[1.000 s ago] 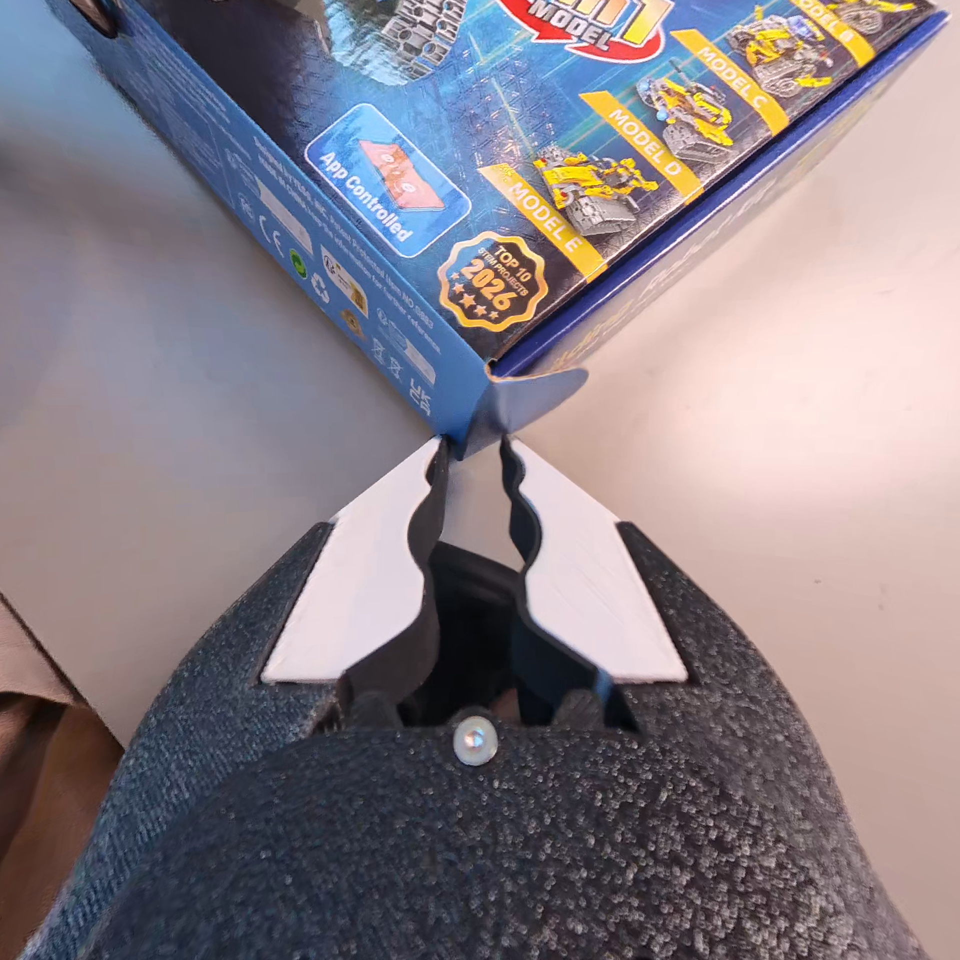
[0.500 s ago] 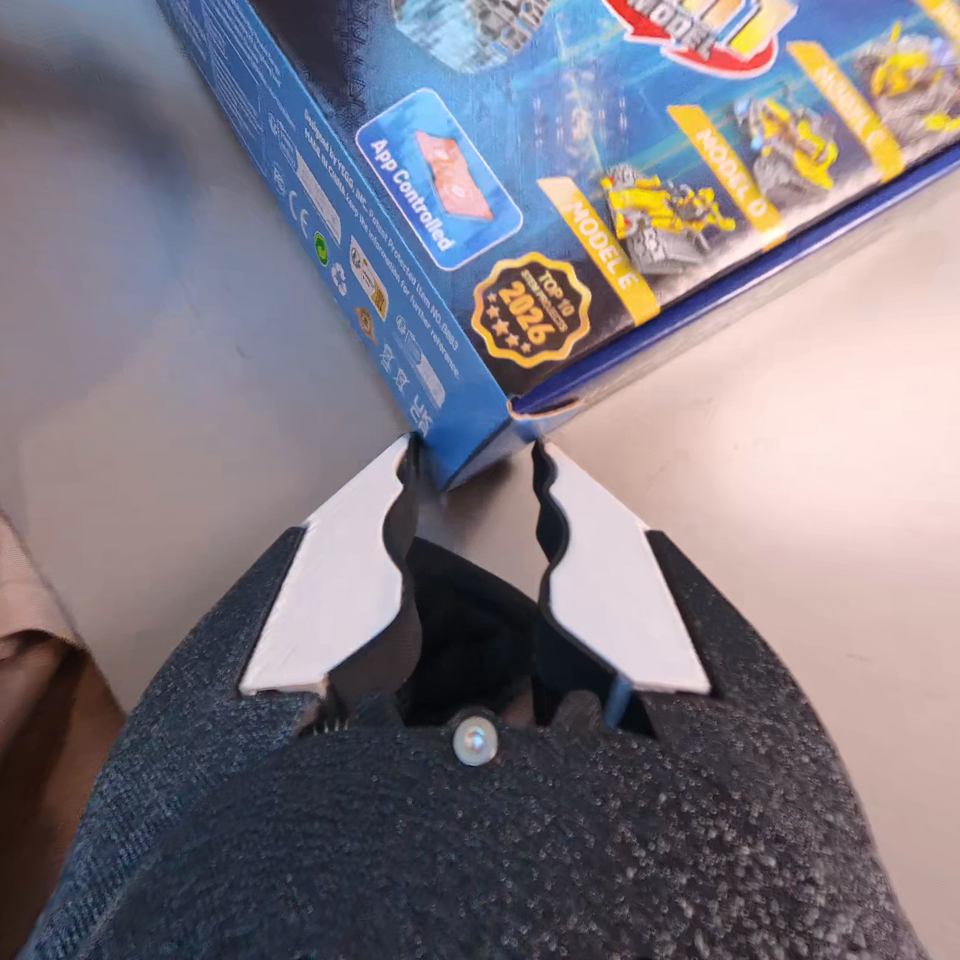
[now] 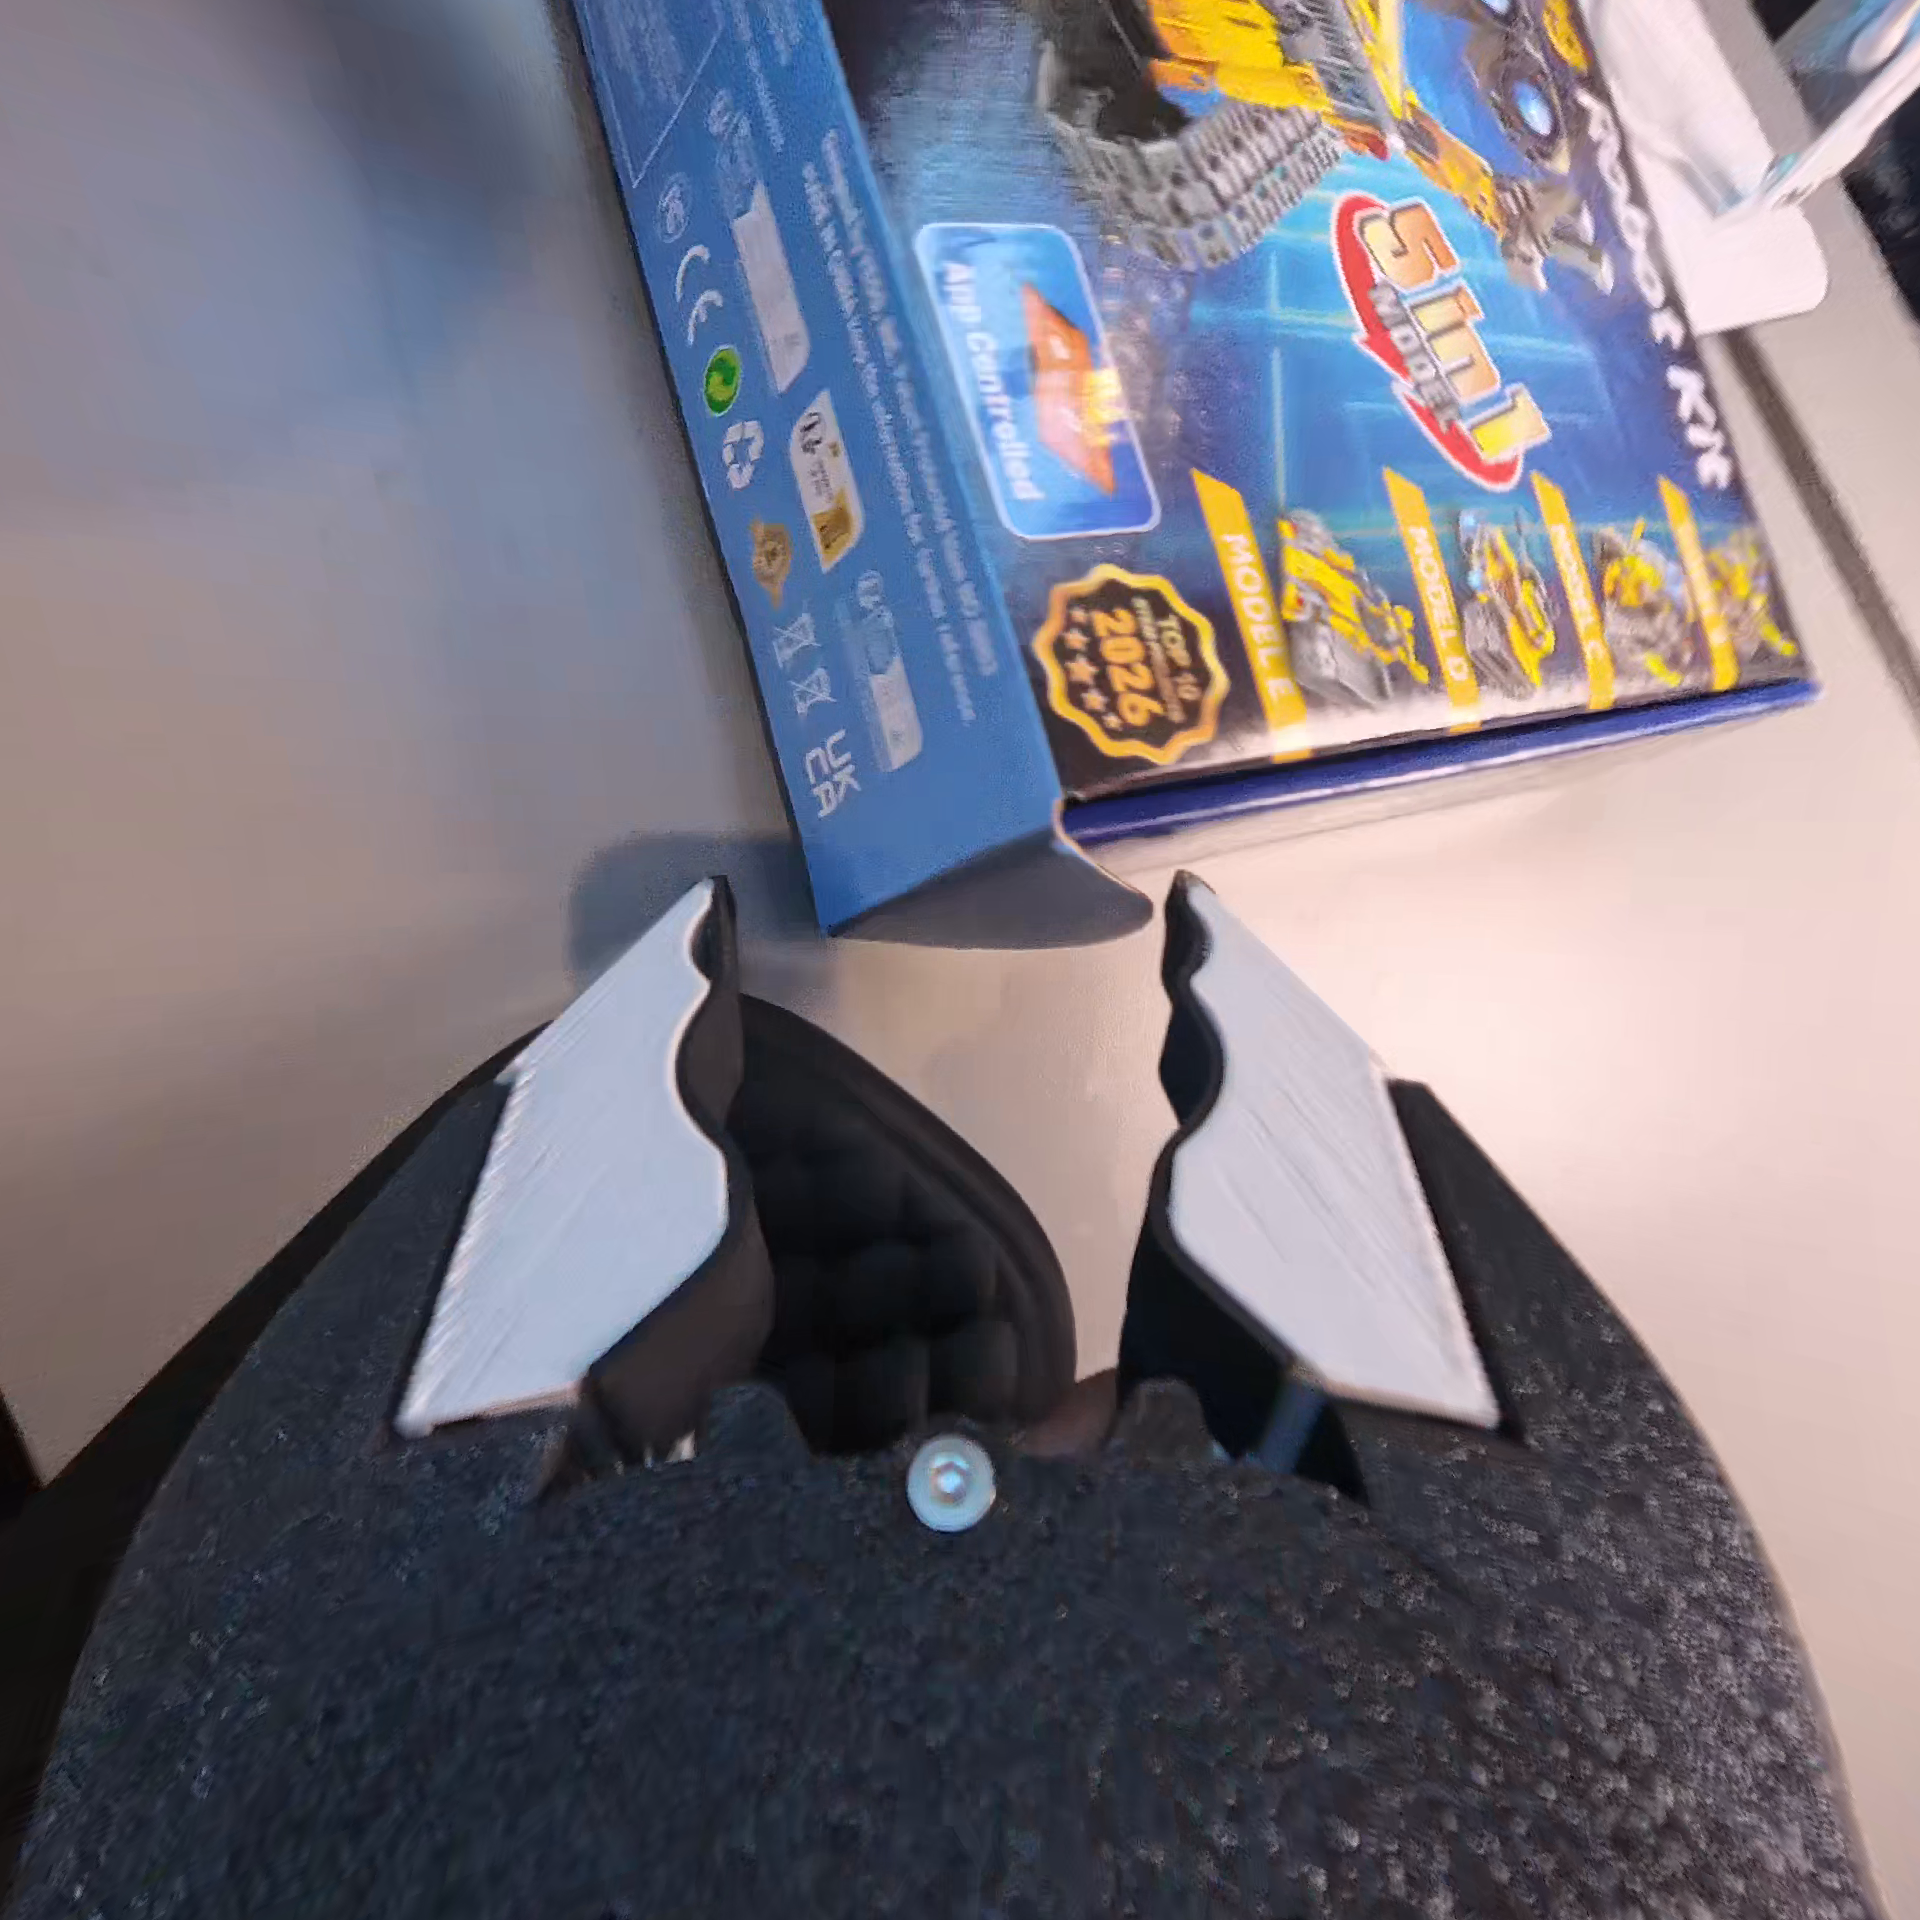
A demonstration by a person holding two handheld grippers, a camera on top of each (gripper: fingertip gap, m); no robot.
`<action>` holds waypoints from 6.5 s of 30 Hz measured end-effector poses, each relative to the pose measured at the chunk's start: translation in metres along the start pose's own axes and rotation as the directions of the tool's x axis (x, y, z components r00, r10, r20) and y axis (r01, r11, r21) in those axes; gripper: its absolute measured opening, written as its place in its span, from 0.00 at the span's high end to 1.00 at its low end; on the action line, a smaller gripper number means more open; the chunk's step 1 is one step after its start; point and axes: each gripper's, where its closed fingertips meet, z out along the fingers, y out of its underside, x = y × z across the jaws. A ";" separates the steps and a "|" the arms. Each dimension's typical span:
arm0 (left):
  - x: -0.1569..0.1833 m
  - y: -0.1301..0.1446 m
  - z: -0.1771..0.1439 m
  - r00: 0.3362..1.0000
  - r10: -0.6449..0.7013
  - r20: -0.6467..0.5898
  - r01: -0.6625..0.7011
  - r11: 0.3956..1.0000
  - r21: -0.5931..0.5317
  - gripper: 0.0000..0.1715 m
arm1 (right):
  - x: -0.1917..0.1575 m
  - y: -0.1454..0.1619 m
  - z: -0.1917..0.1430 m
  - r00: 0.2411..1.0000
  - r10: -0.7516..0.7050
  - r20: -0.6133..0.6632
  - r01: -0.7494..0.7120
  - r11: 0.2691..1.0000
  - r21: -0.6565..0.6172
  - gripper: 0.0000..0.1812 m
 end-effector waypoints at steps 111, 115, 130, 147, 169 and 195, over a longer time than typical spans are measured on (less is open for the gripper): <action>-0.011 -0.007 0.005 0.998 -0.028 -0.052 0.029 1.000 0.006 0.32 | 0.003 0.005 -0.018 0.815 0.559 0.150 -0.575 0.813 0.092 1.00; -0.014 -0.008 0.005 0.998 -0.037 -0.054 0.038 0.999 0.012 0.32 | 0.010 0.011 -0.015 0.841 0.539 0.039 -0.540 0.836 0.095 1.00; -0.019 -0.012 0.008 0.997 -0.060 -0.043 0.061 0.998 0.034 0.36 | 0.047 0.035 -0.027 0.773 0.501 -0.390 -0.503 0.858 0.106 0.74; -0.025 -0.013 0.007 0.997 -0.069 -0.045 0.071 0.996 0.060 0.37 | 0.051 0.020 -0.012 0.855 0.260 -0.449 -0.281 0.960 0.023 0.92; -0.024 -0.011 0.002 0.995 -0.069 -0.074 0.067 0.997 -0.026 0.34 | 0.026 -0.001 -0.014 0.867 0.486 -0.107 -0.469 0.870 0.153 1.00; -0.026 -0.014 0.003 0.994 -0.089 -0.059 0.092 0.995 0.041 0.36 | 0.045 -0.001 -0.016 0.865 0.394 -0.310 -0.355 0.918 0.175 1.00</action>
